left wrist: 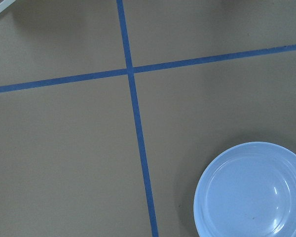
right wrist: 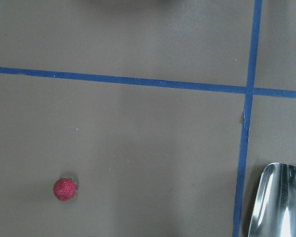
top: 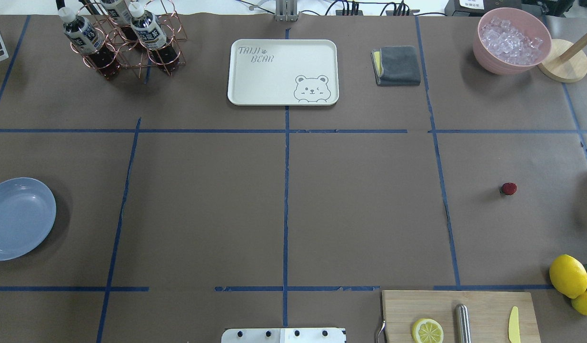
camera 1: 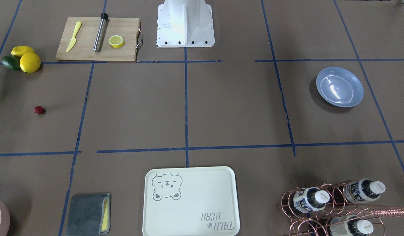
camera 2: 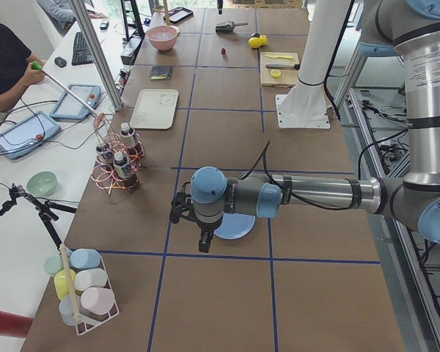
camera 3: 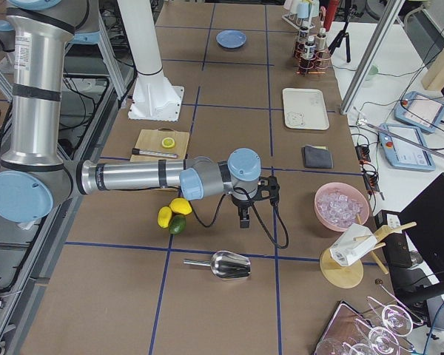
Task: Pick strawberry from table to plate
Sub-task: 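Lower the left gripper toward the rim of the light blue plate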
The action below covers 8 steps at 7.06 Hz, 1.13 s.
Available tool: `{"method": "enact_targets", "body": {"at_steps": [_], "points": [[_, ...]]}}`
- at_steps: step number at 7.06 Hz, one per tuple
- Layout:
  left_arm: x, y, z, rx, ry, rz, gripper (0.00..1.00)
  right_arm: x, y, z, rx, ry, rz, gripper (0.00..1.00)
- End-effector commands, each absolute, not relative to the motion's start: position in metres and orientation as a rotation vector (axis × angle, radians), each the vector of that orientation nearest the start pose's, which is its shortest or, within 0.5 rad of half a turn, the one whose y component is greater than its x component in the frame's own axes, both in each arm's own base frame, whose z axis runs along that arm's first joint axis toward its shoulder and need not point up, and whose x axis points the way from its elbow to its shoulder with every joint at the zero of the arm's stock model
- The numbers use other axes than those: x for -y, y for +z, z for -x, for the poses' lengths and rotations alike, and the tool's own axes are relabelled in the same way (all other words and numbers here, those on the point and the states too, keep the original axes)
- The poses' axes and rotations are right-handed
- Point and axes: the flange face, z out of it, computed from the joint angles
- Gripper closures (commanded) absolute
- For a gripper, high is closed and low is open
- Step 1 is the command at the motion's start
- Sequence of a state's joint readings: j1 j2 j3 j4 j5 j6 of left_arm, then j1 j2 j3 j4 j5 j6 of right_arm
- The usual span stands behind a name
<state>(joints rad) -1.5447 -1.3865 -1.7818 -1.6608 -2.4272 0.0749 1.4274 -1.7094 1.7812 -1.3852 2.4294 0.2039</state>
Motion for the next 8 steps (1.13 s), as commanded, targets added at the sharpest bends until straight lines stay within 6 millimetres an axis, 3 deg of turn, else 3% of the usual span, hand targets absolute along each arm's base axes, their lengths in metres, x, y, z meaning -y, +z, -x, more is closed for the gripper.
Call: {"method": "enact_targets", "body": {"at_steps": [1,2,3,4,5,7,8], "points": [[0.420,0.624,0.040,-0.911,0.178,-0.165,0.00,0.446,0.599,0.006,0.883,-0.049,-0.083,0.00],[0.422,0.622,0.028,-0.915,0.217,-0.178,0.00,0.444,0.599,0.005,0.883,-0.049,-0.083,0.00],[0.425,0.643,-0.005,-0.924,0.276,-0.137,0.00,0.440,0.606,0.006,0.884,-0.051,-0.070,0.00],[0.427,0.667,-0.058,-0.938,0.416,-0.145,0.00,0.438,0.613,0.006,0.887,-0.045,-0.055,0.00],[0.423,0.701,-0.074,-0.945,0.467,-0.163,0.00,0.438,0.610,0.007,0.889,-0.047,-0.058,0.00],[0.437,0.690,-0.131,-0.938,0.396,-0.063,0.00,0.438,0.607,0.009,0.925,-0.055,-0.054,0.00],[0.445,0.688,-0.134,-0.893,0.379,-0.078,0.00,0.439,0.604,0.010,0.930,-0.078,-0.084,0.00]]}}
